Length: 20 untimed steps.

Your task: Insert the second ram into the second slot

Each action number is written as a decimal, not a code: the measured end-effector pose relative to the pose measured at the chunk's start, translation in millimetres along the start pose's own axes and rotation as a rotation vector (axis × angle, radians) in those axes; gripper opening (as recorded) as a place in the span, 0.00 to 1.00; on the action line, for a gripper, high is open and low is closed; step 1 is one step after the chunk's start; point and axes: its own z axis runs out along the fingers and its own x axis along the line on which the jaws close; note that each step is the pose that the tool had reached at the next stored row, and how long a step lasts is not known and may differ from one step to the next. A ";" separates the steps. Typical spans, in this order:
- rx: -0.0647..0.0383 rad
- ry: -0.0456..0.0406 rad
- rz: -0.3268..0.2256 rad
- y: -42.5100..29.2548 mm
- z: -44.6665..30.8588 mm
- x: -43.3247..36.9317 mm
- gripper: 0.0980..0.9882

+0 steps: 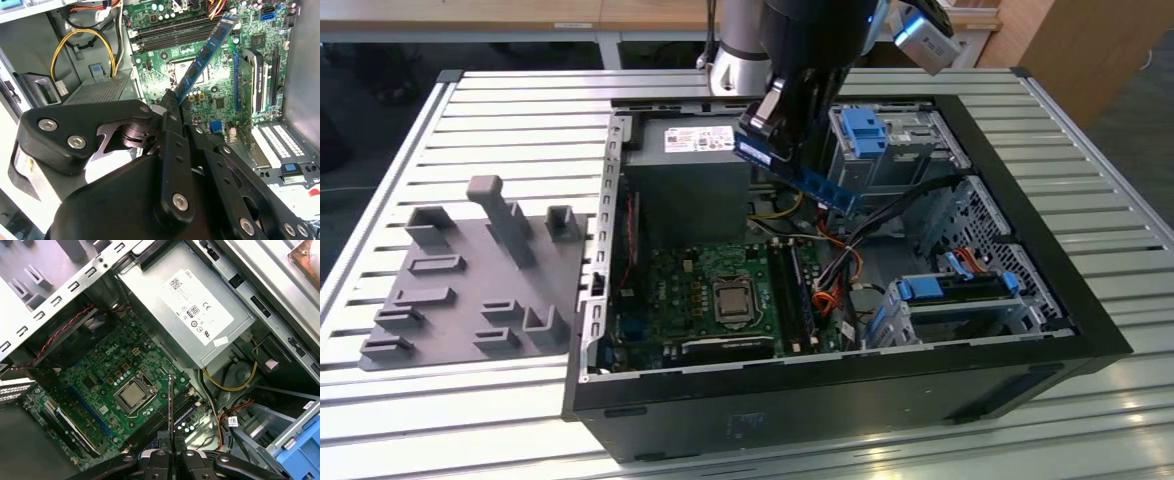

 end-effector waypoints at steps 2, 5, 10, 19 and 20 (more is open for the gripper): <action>0.000 -0.0002 0.006 0.0 0.0 0.0 0.04; 0.000 -0.0005 0.015 0.0 0.0 0.0 0.04; 0.001 -0.0011 0.032 0.0 0.1 0.0 0.04; 0.001 -0.0024 0.061 0.0 0.3 0.0 0.04; 0.001 -0.0024 0.065 0.0 0.3 0.0 0.04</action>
